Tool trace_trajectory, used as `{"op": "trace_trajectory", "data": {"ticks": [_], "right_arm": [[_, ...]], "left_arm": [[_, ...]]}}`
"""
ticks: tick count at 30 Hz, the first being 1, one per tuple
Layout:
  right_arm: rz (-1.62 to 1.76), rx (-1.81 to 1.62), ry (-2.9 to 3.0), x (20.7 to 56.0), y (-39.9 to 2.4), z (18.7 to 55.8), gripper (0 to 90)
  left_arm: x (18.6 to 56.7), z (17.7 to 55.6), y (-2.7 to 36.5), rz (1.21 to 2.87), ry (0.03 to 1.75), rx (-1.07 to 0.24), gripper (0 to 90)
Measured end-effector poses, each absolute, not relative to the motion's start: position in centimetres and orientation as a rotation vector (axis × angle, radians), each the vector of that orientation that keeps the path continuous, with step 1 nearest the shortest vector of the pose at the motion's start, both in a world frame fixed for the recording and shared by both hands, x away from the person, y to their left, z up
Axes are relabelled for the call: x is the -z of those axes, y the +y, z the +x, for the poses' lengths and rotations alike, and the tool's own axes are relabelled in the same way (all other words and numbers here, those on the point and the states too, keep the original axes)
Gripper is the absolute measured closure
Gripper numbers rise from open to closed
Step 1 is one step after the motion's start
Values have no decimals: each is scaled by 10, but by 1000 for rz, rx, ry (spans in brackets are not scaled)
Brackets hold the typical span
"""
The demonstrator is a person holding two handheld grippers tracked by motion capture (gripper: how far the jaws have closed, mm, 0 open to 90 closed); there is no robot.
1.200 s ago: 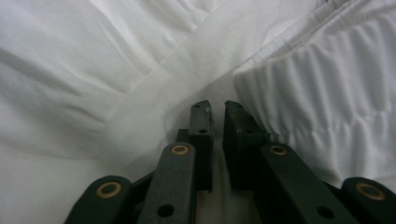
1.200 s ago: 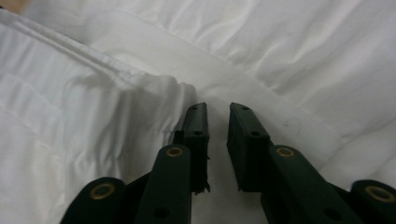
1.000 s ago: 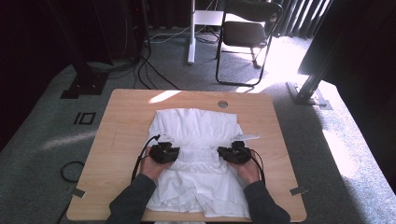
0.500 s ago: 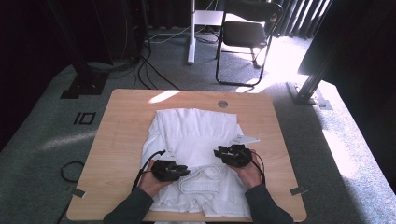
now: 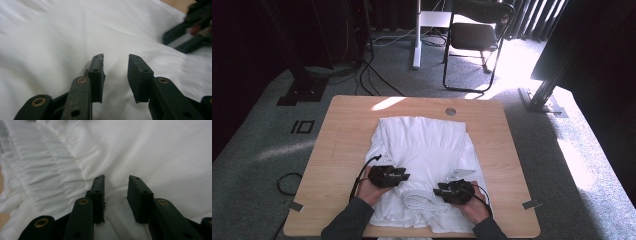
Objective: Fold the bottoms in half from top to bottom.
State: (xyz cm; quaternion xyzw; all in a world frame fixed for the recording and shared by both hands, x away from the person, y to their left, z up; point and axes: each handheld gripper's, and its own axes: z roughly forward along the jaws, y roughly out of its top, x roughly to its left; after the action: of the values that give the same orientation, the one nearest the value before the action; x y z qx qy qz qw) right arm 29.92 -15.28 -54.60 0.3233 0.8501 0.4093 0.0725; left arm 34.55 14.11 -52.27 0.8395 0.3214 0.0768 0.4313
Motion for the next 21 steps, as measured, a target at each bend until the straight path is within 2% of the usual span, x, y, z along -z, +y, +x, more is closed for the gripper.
{"op": "trace_trajectory", "data": {"ticks": [2, 3, 5, 7, 8, 12, 14, 17, 21], "right_arm": [[978, -1234, 2519, 543, -153, 302, 631], [1001, -1240, 2448, 535, -156, 313, 585], [1056, -1255, 2380, 527, -160, 332, 559], [1110, -1253, 2314, 520, -162, 354, 528], [1110, -1253, 2314, 520, -162, 354, 528], [1184, -1183, 2229, 512, -159, 406, 506], [1198, -1173, 2220, 512, -158, 413, 504], [1304, -1088, 2200, 526, -156, 445, 505], [1339, -1030, 2218, 546, -157, 450, 504]], "left_arm": [[520, 354, 142, 2077, 821, -216, 658], [516, 366, 143, 2056, 847, -258, 645], [513, 374, 143, 2046, 863, -272, 636], [508, 398, 140, 2029, 897, -313, 623], [508, 398, 140, 2029, 897, -313, 622], [511, 429, 133, 2041, 940, -348, 607], [514, 435, 132, 2042, 960, -356, 604], [535, 451, 134, 2054, 1043, -327, 606], [547, 448, 135, 2083, 1041, -326, 610]]}}
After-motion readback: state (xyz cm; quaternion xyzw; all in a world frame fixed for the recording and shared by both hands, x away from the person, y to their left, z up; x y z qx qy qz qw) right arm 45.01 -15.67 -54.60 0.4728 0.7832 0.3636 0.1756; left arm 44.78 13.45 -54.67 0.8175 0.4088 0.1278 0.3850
